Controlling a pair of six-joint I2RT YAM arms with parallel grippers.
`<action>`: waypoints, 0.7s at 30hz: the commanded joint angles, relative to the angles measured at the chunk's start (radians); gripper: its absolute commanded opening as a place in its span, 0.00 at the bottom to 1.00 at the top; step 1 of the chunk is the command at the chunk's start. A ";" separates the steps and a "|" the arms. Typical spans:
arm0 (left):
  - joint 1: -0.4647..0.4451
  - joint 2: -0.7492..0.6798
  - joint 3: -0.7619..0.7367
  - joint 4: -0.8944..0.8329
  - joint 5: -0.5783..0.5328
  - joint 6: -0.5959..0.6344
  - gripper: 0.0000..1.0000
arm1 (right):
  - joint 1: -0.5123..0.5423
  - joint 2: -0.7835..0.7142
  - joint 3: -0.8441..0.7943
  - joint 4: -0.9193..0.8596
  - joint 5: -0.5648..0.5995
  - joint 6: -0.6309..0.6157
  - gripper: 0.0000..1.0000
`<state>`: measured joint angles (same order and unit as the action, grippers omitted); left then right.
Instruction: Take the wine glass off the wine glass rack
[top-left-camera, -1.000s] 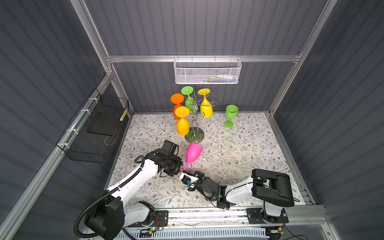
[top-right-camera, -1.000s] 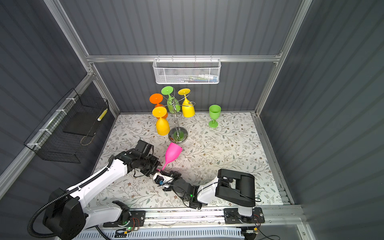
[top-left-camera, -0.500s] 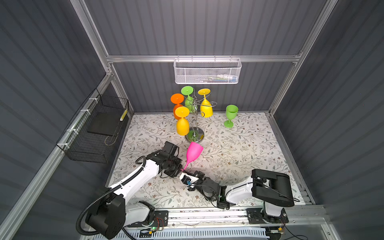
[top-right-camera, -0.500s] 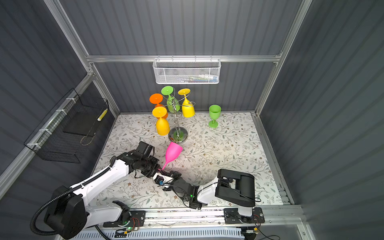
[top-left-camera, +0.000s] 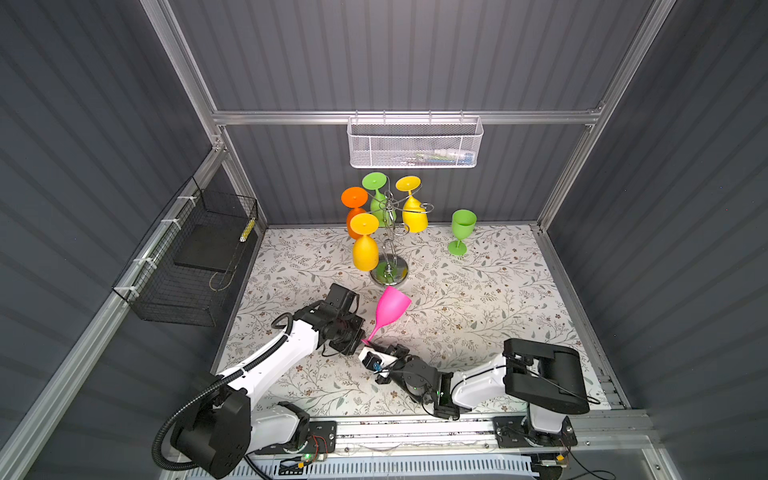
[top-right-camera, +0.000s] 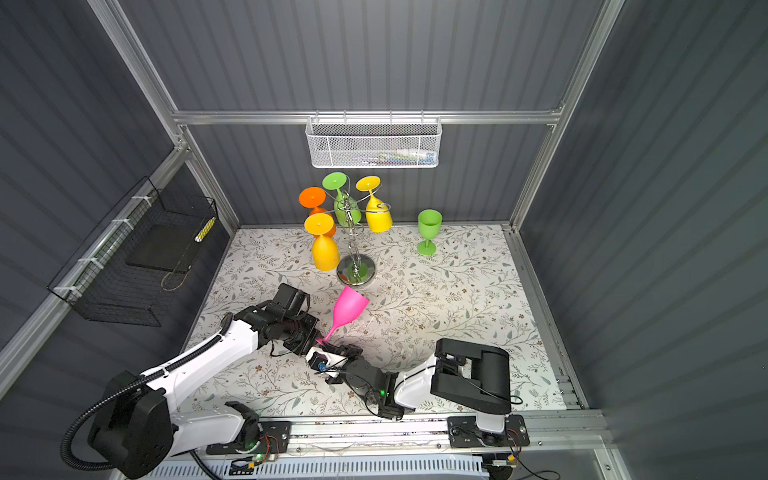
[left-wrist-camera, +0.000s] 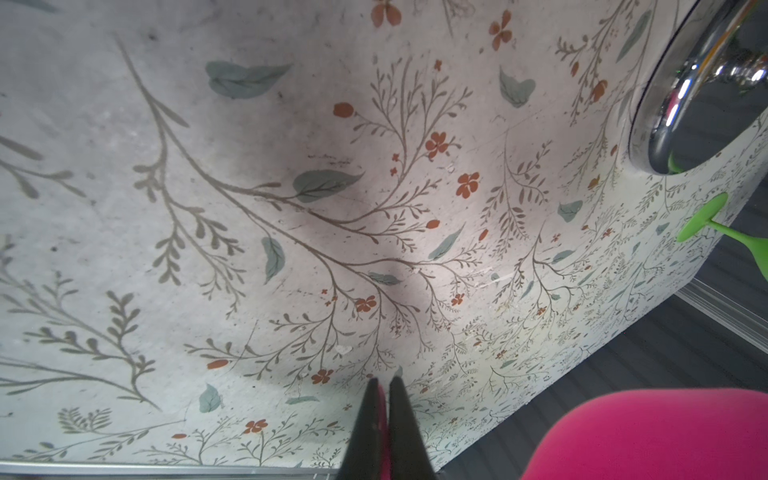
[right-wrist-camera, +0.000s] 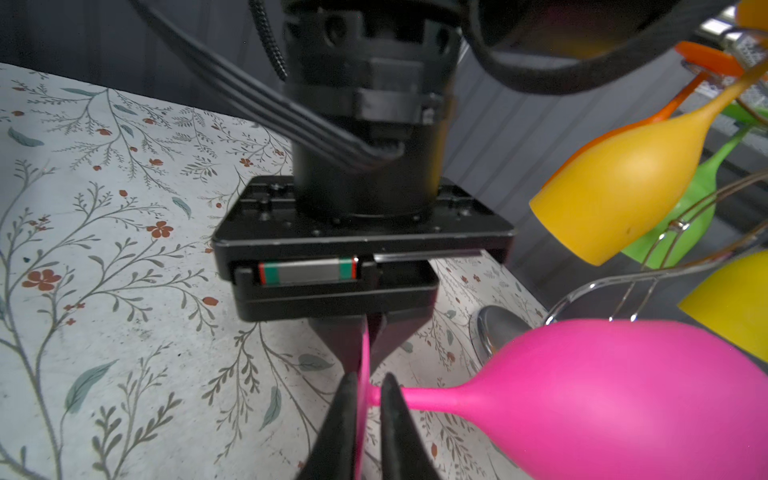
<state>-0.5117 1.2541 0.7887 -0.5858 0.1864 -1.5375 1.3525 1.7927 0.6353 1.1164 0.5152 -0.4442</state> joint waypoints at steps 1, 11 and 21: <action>-0.002 -0.017 -0.020 -0.024 -0.050 0.027 0.02 | -0.018 -0.066 -0.021 -0.045 0.023 0.053 0.25; 0.019 -0.016 -0.069 0.046 -0.071 0.067 0.01 | -0.043 -0.244 -0.071 -0.253 -0.011 0.154 0.56; 0.040 -0.088 -0.116 0.105 -0.112 0.181 0.01 | -0.314 -0.625 0.007 -0.791 -0.359 0.494 0.61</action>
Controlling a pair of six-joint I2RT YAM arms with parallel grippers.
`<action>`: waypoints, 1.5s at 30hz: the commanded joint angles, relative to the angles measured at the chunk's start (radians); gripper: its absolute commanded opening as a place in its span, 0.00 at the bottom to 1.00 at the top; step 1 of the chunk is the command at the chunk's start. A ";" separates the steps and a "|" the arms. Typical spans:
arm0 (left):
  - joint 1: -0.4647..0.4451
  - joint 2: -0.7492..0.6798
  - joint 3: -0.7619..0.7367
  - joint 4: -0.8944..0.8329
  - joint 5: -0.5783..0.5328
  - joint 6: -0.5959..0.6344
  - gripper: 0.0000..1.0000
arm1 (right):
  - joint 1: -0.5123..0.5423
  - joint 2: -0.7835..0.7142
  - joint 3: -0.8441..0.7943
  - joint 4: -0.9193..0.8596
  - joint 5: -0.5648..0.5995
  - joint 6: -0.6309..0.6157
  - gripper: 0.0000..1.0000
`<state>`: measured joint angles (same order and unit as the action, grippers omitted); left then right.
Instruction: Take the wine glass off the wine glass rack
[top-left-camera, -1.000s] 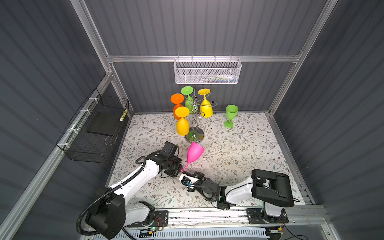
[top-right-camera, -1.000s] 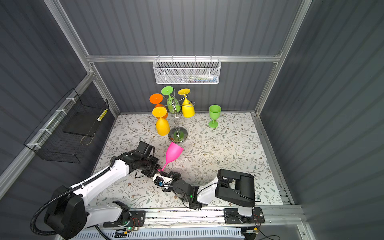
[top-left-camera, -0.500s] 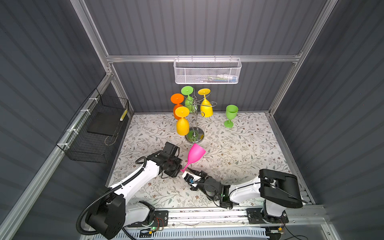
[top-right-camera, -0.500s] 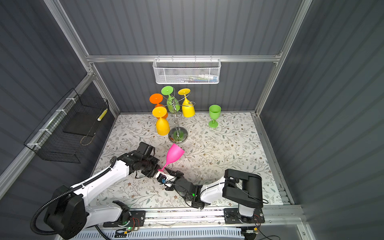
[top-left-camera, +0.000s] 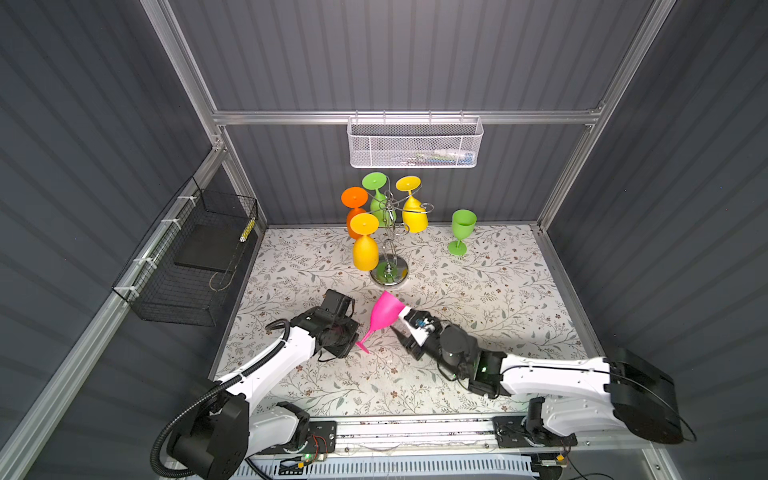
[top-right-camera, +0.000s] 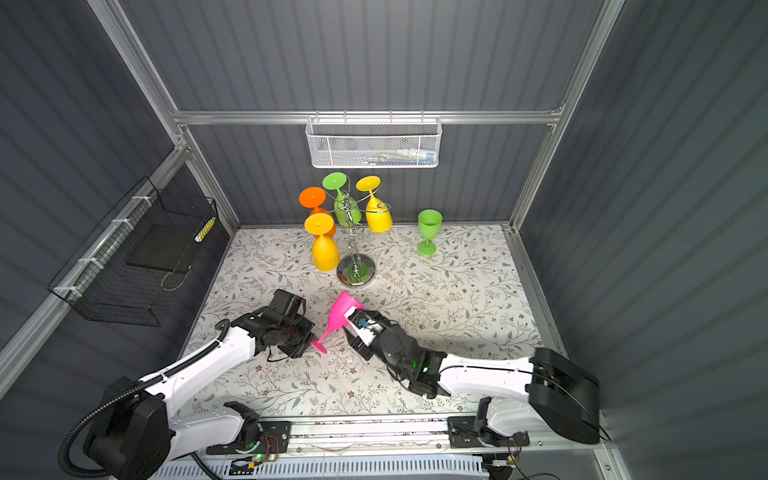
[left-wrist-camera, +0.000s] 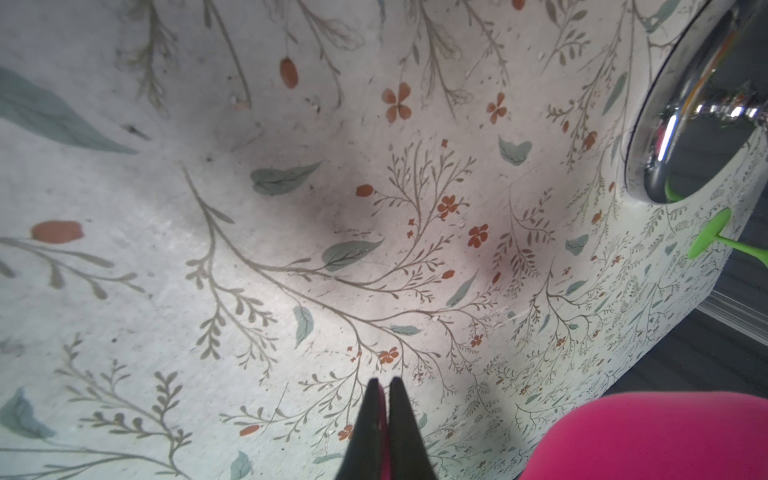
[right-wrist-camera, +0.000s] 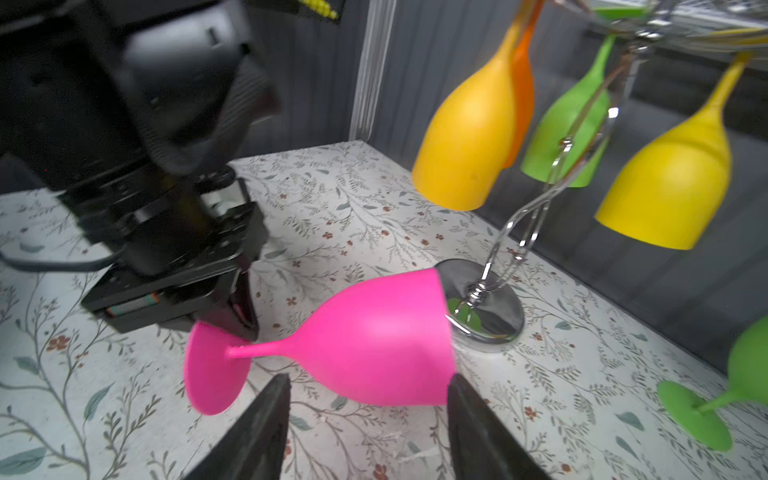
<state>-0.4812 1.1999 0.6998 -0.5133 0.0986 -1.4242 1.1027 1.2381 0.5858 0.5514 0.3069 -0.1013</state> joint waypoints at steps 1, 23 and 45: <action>0.011 -0.049 -0.040 0.057 -0.026 0.081 0.00 | -0.099 -0.094 0.080 -0.288 -0.188 0.187 0.61; 0.017 -0.022 -0.174 0.667 0.130 0.330 0.00 | -0.392 0.017 0.606 -0.995 -0.699 0.443 0.53; 0.016 0.037 -0.209 0.897 0.217 0.311 0.00 | -0.279 0.157 0.768 -1.107 -0.555 0.360 0.43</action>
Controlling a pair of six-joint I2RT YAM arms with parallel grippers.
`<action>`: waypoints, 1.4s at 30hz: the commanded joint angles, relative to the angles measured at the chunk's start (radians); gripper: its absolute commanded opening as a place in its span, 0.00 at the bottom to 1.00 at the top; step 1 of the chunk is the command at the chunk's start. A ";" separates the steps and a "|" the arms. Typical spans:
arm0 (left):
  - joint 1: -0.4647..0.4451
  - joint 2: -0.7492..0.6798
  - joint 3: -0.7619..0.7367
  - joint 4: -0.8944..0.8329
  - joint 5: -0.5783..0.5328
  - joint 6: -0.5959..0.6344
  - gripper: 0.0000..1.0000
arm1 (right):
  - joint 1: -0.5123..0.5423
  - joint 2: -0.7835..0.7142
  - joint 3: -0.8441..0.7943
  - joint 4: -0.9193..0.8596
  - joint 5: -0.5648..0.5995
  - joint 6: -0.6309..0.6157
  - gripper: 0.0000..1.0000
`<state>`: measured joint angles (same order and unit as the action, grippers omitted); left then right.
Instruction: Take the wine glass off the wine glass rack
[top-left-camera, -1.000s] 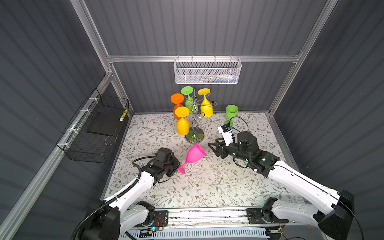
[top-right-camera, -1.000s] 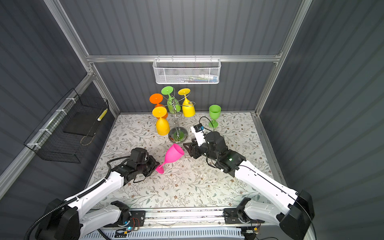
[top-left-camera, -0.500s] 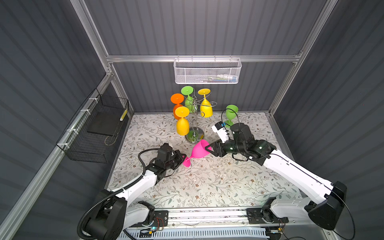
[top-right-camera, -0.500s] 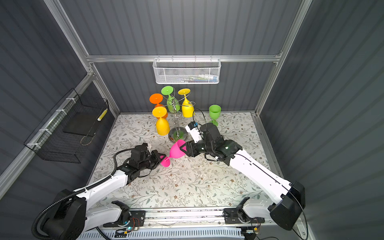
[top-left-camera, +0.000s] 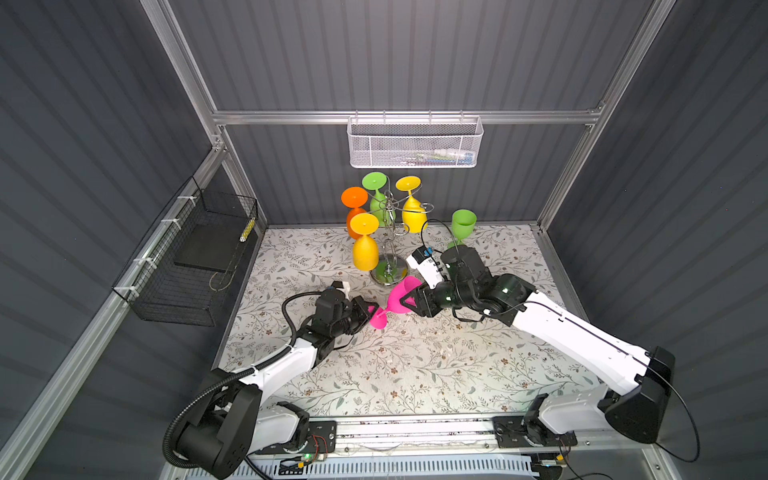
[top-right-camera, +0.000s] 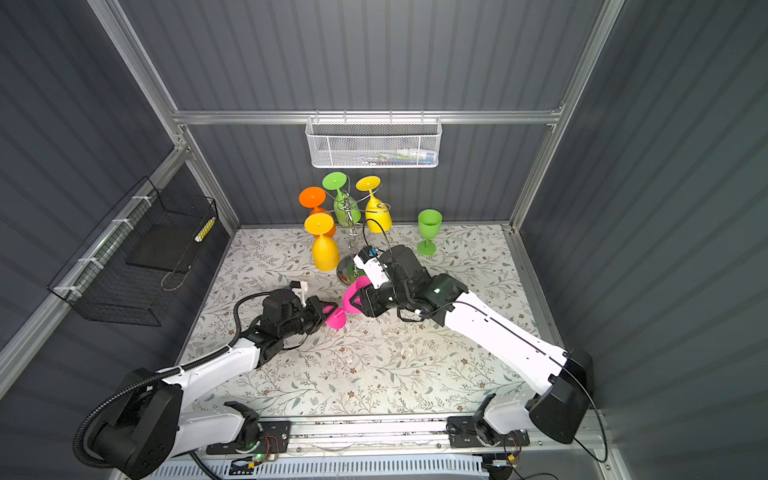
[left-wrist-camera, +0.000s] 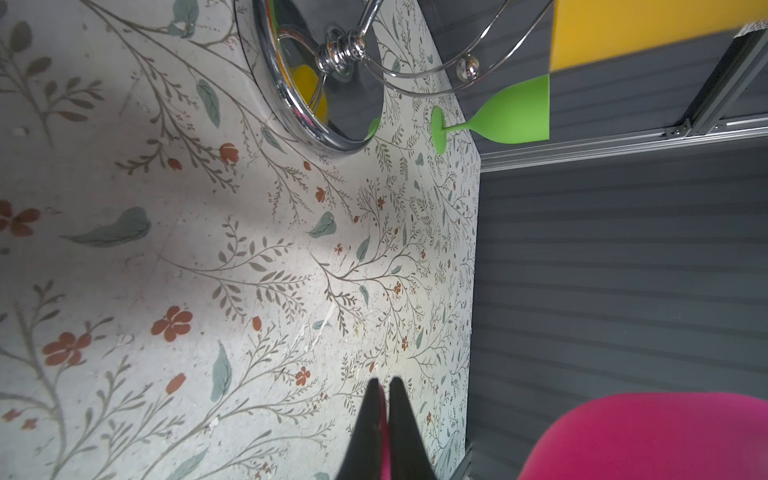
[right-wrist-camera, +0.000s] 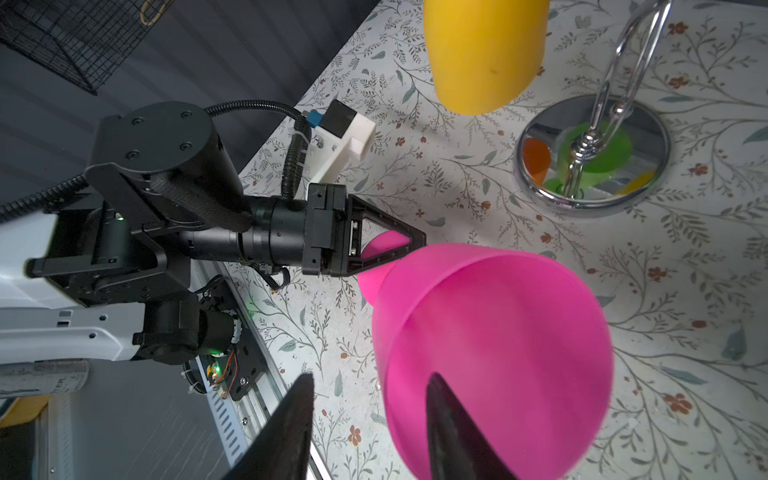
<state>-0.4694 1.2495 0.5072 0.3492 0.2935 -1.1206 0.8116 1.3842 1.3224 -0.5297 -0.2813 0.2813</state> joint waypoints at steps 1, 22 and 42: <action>0.005 -0.018 -0.019 0.033 0.023 0.005 0.00 | 0.015 0.015 0.034 -0.028 0.040 -0.026 0.41; 0.005 -0.101 0.001 -0.099 0.000 -0.002 0.77 | 0.035 0.038 0.058 -0.096 0.103 -0.044 0.00; 0.005 -0.260 0.076 -0.408 -0.051 0.173 1.00 | -0.477 0.123 0.155 -0.237 0.317 -0.070 0.00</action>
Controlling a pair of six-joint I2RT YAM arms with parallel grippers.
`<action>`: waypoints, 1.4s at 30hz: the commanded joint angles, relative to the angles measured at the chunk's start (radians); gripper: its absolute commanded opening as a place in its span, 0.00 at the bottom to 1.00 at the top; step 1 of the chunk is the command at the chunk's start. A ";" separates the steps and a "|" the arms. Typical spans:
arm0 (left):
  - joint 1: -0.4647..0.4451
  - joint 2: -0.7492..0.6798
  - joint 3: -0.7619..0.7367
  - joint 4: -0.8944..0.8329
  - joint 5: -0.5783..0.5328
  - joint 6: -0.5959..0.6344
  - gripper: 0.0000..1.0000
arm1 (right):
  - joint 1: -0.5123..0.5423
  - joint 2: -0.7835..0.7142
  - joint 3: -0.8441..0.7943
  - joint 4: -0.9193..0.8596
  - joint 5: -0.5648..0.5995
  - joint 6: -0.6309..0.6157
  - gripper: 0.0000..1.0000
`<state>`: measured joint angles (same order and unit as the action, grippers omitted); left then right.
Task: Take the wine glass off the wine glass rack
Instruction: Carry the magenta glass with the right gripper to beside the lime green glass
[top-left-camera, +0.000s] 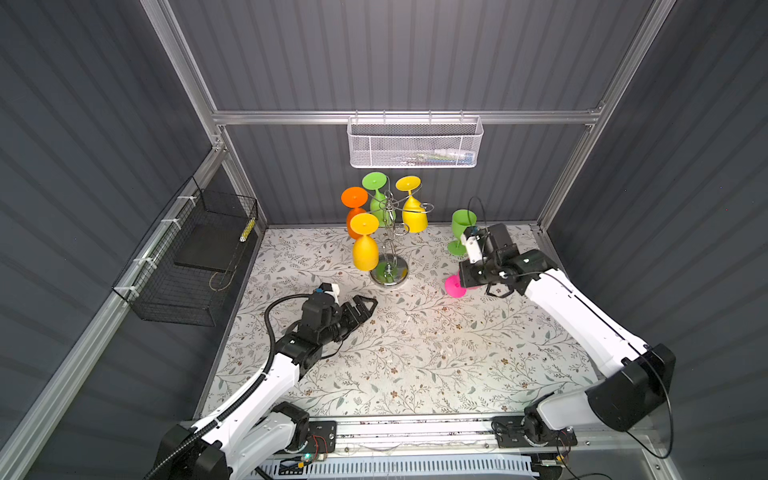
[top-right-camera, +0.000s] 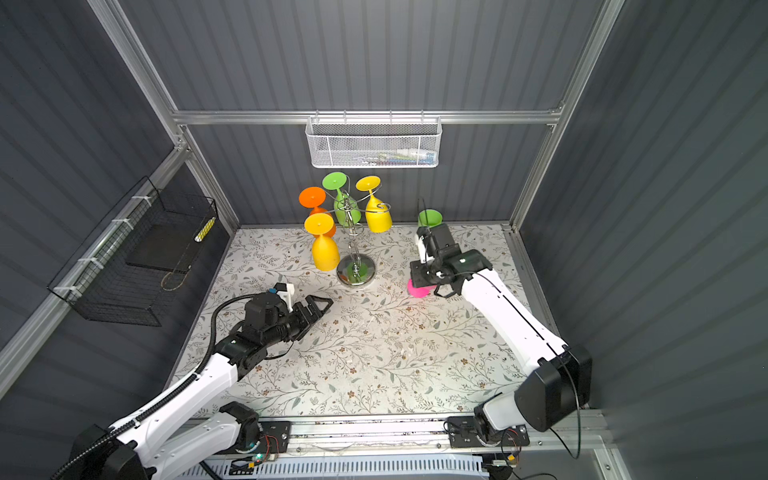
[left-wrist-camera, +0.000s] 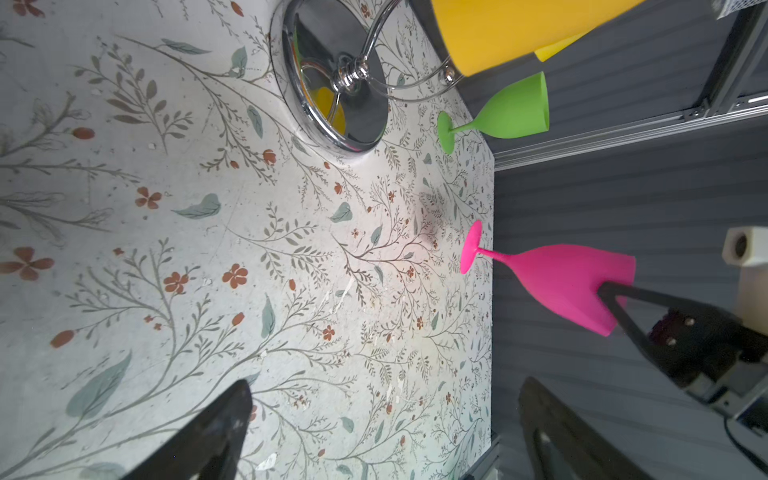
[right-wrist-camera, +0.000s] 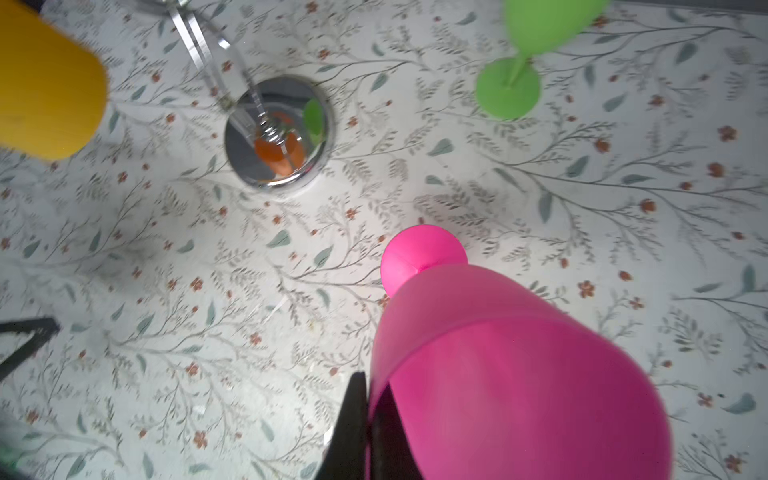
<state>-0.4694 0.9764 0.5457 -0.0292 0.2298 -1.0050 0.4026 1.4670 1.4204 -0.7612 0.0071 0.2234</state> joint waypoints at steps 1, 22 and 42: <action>0.005 0.019 0.042 -0.028 0.016 0.063 1.00 | -0.090 0.057 0.071 -0.004 0.031 -0.015 0.00; 0.005 0.165 0.202 -0.058 -0.028 0.241 1.00 | -0.373 0.715 0.845 -0.174 -0.047 -0.098 0.00; 0.005 0.243 0.225 -0.026 -0.022 0.247 1.00 | -0.366 0.874 0.982 -0.164 -0.073 -0.105 0.00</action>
<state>-0.4694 1.2179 0.7528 -0.0662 0.2058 -0.7731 0.0315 2.3291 2.3760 -0.9150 -0.0574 0.1291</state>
